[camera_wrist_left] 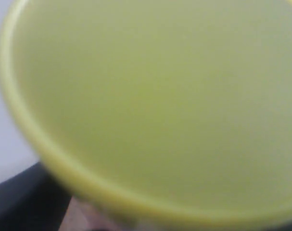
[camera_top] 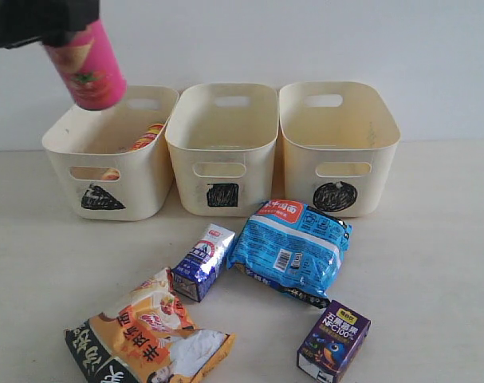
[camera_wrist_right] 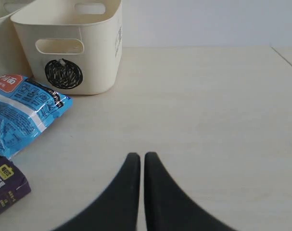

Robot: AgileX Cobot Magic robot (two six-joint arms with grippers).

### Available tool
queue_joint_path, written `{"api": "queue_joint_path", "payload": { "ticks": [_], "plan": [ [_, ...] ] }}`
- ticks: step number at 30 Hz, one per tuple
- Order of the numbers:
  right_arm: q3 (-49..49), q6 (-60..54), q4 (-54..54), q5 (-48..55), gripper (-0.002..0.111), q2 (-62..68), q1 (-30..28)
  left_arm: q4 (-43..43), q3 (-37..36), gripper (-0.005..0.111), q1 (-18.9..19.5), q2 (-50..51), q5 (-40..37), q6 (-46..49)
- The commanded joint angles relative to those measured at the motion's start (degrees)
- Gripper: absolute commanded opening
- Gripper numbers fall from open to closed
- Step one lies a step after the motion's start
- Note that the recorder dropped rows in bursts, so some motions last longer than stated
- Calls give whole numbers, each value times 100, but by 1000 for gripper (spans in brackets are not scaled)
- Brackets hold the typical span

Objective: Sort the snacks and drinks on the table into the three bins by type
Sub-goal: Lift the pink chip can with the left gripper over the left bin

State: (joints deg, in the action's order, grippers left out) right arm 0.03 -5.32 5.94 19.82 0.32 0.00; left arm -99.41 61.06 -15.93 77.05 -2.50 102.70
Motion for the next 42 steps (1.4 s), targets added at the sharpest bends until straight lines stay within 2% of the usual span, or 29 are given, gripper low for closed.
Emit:
{"api": "queue_joint_path", "payload": {
  "ticks": [1, 7, 13, 17, 20, 22, 25, 30, 33, 36, 37, 38, 39, 42],
  "plan": [
    [-3, 27, -48, -25, 1, -32, -7, -54, 32, 4, -11, -272, 1139, -31],
    [-3, 27, -48, -25, 1, -32, -7, -54, 206, 4, -11, -353, 2100, 644],
    [-3, 27, -48, -25, 1, -32, -7, -54, 845, 4, -11, -353, 3379, 1783],
    [-3, 27, -48, -25, 1, -32, -7, -54, 1163, 4, -11, -353, 3856, 1958],
    [-3, 27, -48, -25, 1, -32, -7, -54, 1234, 4, -27, -353, 3730, 1791],
    [-3, 27, -48, -25, 1, -32, -7, -54, 1234, 4, -65, -353, 3332, 1201],
    [-3, 27, -48, -25, 1, -32, -7, -54, 1234, 4, -65, -313, 2064, 80],
    [-3, 27, -48, -25, 1, -32, -7, -54, 1234, 4, -65, 44, 1722, -334],
    [-3, 27, -48, -25, 1, -32, -7, -54, 1234, 4, -65, 234, 1572, -122],
    [-3, 27, -48, -25, 1, -32, -7, -54, 1234, 4, -65, 372, 1595, 1026],
    [-3, 27, -48, -25, 1, -32, -7, -54, 1234, 4, -65, 432, 1825, 1754],
    [-3, 27, -48, -25, 1, -32, -7, -54, 1234, 4, -65, 475, 1938, 1939],
    [-3, 27, -48, -25, 1, -32, -7, -54, 1234, 4, -51, 549, 2212, 1958],
    [-3, 27, -48, -25, 1, -32, -7, -54, 1234, 4, -5, 693, 2270, 1709]
  ]
}}
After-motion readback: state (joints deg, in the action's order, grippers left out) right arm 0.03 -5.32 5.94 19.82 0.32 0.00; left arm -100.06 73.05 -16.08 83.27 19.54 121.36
